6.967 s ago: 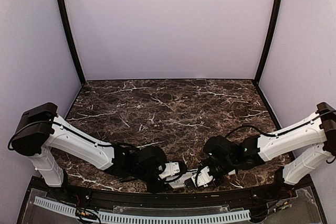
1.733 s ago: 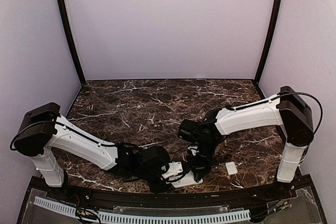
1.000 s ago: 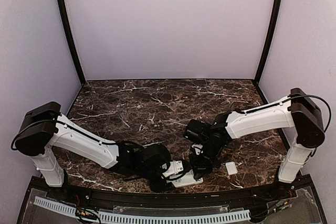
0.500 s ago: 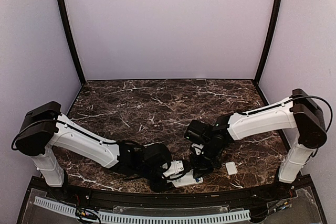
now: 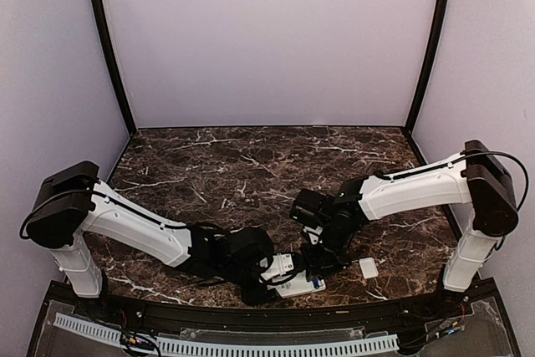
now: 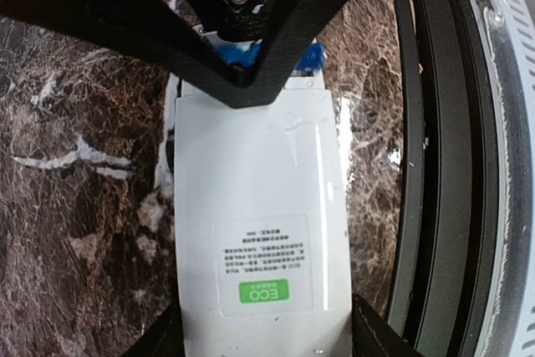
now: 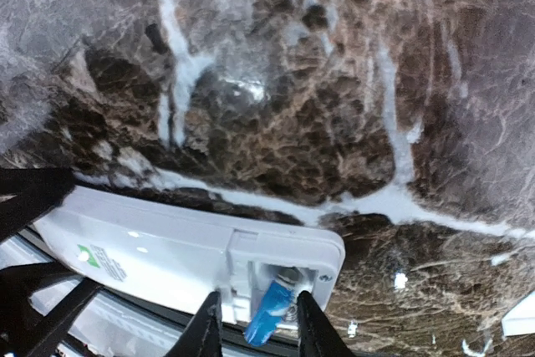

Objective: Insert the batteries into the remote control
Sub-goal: Place the battery in the battery compartment.

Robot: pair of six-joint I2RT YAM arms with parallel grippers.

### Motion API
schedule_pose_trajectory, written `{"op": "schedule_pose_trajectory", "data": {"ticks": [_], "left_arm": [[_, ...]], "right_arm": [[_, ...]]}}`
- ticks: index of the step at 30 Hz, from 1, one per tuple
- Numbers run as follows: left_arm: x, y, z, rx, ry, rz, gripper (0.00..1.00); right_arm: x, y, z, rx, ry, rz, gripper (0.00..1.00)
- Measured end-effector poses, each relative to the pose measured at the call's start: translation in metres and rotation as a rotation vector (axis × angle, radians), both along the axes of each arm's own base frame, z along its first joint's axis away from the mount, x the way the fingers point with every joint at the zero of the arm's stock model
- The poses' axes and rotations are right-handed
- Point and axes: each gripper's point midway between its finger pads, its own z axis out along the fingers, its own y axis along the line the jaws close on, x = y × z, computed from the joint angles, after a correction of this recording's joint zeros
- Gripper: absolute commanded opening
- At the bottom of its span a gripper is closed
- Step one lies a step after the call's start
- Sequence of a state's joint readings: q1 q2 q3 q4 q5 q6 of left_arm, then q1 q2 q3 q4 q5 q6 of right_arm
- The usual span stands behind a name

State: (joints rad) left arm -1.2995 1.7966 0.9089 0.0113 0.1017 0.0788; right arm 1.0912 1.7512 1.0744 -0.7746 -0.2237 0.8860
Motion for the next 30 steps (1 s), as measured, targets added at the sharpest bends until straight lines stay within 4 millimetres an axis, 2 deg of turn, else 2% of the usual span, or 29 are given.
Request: {"op": "schedule_pose_trajectory", "data": {"ticks": [14, 25, 30], "left_arm": [[0.003, -0.006, 0.001, -0.035, 0.007, 0.003, 0.0], [0.0, -0.017, 0.002, -0.058, 0.012, -0.027, 0.0], [-0.001, -0.018, 0.001, -0.057, 0.014, -0.039, 0.0]], "right_arm": [[0.004, -0.002, 0.004, 0.005, -0.004, 0.013, 0.34], [0.007, -0.015, 0.011, -0.047, -0.04, 0.012, 0.25], [0.006, -0.015, 0.018, -0.028, -0.043, 0.009, 0.23]]}}
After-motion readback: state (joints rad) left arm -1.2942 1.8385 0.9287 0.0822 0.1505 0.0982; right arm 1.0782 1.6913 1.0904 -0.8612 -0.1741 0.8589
